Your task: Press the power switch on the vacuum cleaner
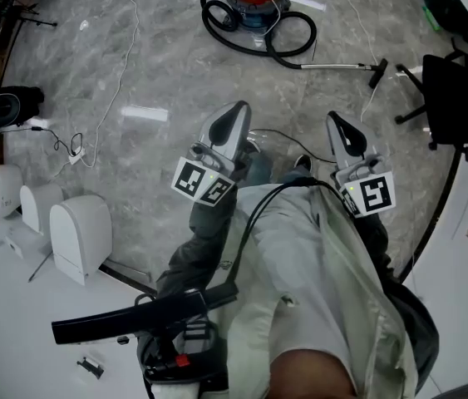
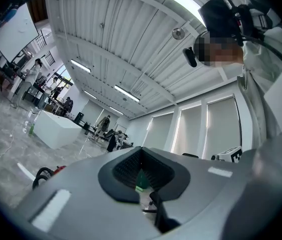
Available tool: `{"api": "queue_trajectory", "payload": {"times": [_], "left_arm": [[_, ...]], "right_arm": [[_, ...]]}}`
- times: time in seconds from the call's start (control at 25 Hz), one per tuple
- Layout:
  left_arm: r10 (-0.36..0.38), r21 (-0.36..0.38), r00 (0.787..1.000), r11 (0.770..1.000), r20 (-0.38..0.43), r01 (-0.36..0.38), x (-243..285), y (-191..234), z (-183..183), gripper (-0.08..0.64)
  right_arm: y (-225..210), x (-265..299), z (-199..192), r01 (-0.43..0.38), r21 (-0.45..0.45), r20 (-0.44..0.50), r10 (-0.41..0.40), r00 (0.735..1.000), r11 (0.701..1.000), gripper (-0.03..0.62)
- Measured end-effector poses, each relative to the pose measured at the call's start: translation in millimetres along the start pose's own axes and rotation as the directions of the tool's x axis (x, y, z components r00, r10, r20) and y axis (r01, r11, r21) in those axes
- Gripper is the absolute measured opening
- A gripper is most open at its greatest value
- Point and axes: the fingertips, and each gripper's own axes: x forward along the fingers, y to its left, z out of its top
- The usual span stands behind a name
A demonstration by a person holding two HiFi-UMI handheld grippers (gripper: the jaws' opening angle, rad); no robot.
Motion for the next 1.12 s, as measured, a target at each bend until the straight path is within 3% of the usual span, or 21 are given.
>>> {"api": "queue_trajectory", "payload": {"times": [0.6,0.88,1.12], "left_arm": [[0.041,-0.002,0.999,0.999,0.034,-0.041,-42.8,102.2,45.9,0.003],[0.051,-0.013,0.997,0.999,0.054,-0.050,-36.8,123.9,55.0,0.003],[0.112,-0.017,0.992,0.994,0.062,-0.112,-28.3,152.3,55.0,0.003]], "right_arm": [[60.0,107.2,23.6,0.010,-0.047,0.032,-0.008,0.999,0.999,0.000],[49.8,129.8,27.8,0.025,-0.049,0.008,-0.025,1.000,0.998,0.002],[35.1,169.0,17.0,-0.018,-0.021,-0.022,0.017,1.000,1.000,0.001]]}}
